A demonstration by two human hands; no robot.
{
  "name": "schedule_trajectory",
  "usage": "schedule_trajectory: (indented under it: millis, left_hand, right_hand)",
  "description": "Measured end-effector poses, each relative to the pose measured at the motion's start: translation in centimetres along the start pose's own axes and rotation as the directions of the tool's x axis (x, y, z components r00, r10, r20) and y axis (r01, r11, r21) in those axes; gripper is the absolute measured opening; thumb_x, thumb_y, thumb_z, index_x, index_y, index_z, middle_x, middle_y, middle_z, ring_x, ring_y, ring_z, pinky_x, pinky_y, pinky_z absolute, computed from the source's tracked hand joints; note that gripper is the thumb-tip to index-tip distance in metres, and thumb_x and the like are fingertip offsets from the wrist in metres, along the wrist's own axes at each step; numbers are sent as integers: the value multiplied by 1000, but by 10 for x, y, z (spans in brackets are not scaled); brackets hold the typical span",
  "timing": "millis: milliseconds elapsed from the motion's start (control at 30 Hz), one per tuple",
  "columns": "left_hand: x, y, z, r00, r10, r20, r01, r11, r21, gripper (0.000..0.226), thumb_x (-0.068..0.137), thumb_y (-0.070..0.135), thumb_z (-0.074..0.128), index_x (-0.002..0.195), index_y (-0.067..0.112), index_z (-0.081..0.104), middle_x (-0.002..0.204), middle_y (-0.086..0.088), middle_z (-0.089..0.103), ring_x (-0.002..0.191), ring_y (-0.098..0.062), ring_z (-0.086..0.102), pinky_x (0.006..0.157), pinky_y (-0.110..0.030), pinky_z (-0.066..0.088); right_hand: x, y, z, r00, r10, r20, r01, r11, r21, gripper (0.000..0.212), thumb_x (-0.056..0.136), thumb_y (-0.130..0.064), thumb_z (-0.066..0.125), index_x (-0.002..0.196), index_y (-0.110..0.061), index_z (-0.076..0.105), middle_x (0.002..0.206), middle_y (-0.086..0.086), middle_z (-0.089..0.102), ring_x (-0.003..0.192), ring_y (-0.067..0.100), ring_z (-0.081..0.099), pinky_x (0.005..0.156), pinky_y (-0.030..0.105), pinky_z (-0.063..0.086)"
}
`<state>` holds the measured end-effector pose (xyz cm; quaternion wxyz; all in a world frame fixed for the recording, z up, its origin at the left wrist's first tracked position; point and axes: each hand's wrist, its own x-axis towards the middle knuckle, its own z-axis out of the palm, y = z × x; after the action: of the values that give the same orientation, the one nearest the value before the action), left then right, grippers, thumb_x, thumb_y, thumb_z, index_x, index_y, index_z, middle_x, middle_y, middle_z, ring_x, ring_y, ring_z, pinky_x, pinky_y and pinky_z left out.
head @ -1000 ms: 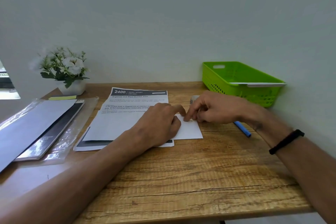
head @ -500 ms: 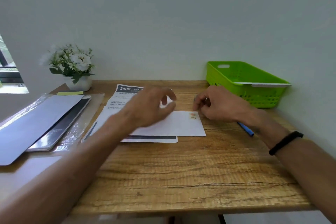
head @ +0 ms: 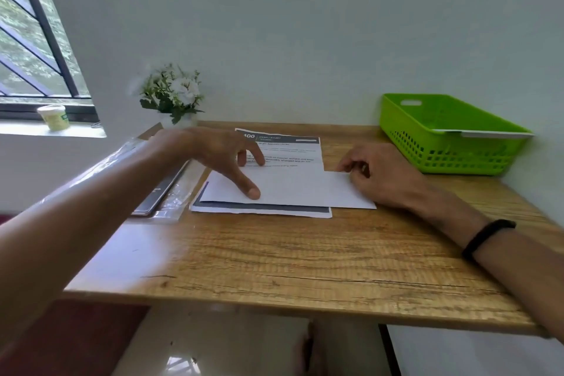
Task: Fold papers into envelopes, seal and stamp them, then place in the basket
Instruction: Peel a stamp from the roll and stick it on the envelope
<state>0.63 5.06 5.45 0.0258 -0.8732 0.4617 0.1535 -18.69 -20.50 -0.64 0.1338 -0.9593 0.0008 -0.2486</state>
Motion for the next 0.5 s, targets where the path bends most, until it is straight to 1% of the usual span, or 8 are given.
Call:
schedule_trajectory:
  millis: [67,100,200,300,333,367,433,500]
  left_hand:
    - [3,5,-4,999,-13,34,12,1000,28,92,59,77,77,141,44,50,117,11,58,109,-13,56,95,-34,45]
    - [3,7,-6,999,-21,43,19,999,46,94,57,78,75,141,43,50,118,9,57,112,-15,56,97,-35,45]
    - [4,13,-11,996,-68,65,62,995,81,98,52,81,73,139,42,50,118,8,56,115,-19,54,106,-39,44]
    - [2,17,-12,995,-93,43,91,995,38,82,68,70,80,138,36,55,117,8,52,113,-17,51,109,-40,42]
    - [0,16,-13,996,-84,24,84,996,-2,71,74,64,81,134,33,59,112,9,54,108,-16,53,103,-36,44]
    - [-2,16,-13,998,-63,-5,62,997,-50,57,79,58,81,126,30,64,104,10,57,98,-12,56,92,-32,46]
    - [-8,13,-15,996,-7,-88,-7,988,-157,26,86,48,80,99,27,71,80,14,58,74,-4,53,69,-25,41]
    - [-18,10,-18,988,31,-152,-71,962,-263,17,90,40,78,83,26,70,70,13,59,65,-3,52,63,-23,39]
  right_hand:
    - [-3,1,3,1000,-9,-7,8,1000,-13,34,86,1,57,102,-17,81,98,-1,77,78,7,64,74,22,53]
    - [-5,1,4,1000,-19,-12,19,1000,-25,34,85,1,58,101,-17,81,98,-1,77,77,8,63,74,24,52]
    - [-7,-2,7,999,-45,-19,43,997,-67,33,85,2,59,101,-18,80,100,-1,75,76,7,57,74,20,42]
    - [-9,-5,5,998,-53,-31,51,996,-72,34,85,2,58,105,-16,79,104,0,75,78,6,56,76,20,43]
    - [-10,-6,4,998,-55,-43,52,996,-68,35,86,2,57,107,-14,78,106,0,76,79,6,57,77,20,45]
    - [-11,-6,4,997,-51,-66,47,997,-59,35,86,2,57,111,-14,77,107,-1,76,79,6,57,78,22,48]
    - [-13,-8,3,991,-43,-128,38,999,-36,36,86,1,58,115,-13,74,103,-4,73,79,7,58,80,29,55]
    - [-16,-10,2,976,-57,-208,53,998,-23,36,86,2,61,117,-12,73,99,-8,67,80,9,58,80,36,57]
